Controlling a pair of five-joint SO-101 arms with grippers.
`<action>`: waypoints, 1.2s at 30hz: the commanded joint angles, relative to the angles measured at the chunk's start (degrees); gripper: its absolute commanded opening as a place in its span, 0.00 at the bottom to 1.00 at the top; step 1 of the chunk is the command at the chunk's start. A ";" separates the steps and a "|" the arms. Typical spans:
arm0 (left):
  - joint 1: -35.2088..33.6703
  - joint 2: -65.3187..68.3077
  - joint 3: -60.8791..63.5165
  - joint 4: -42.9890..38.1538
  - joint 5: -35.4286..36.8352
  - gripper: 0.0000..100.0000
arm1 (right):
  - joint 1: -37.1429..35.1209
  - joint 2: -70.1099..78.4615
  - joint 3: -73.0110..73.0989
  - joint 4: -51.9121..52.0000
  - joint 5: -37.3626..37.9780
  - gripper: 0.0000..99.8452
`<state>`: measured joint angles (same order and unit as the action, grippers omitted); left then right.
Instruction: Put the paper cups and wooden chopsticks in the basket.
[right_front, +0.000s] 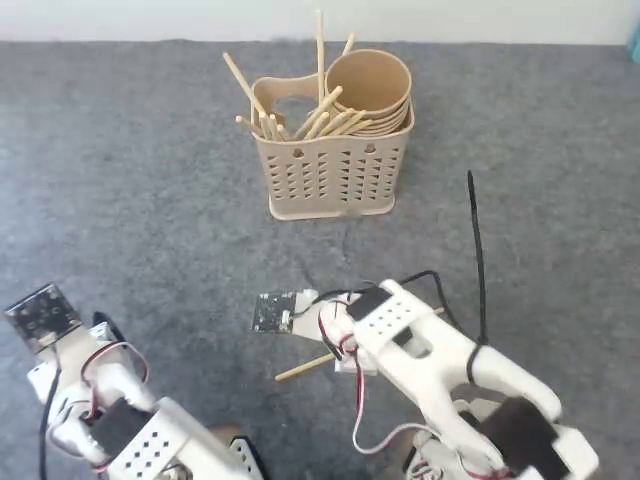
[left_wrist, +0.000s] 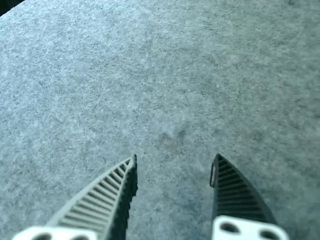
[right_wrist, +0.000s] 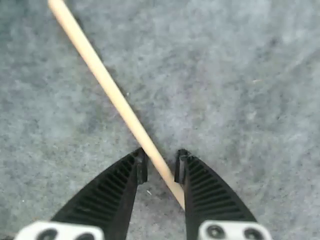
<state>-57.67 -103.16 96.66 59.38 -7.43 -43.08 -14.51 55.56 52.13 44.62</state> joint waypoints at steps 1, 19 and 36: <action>1.85 -0.88 -0.66 -0.44 -0.44 0.22 | 1.54 4.00 -5.10 1.01 0.88 0.13; 1.93 -0.88 -0.66 -0.44 -0.44 0.22 | 1.54 -22.55 -11.34 20.44 -1.49 0.01; 11.78 -0.97 -0.40 -0.62 3.52 0.00 | 2.59 -49.71 -28.75 -6.73 -33.67 0.01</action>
<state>-48.70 -103.16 96.66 59.38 -5.85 -42.11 -63.47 27.34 60.04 19.65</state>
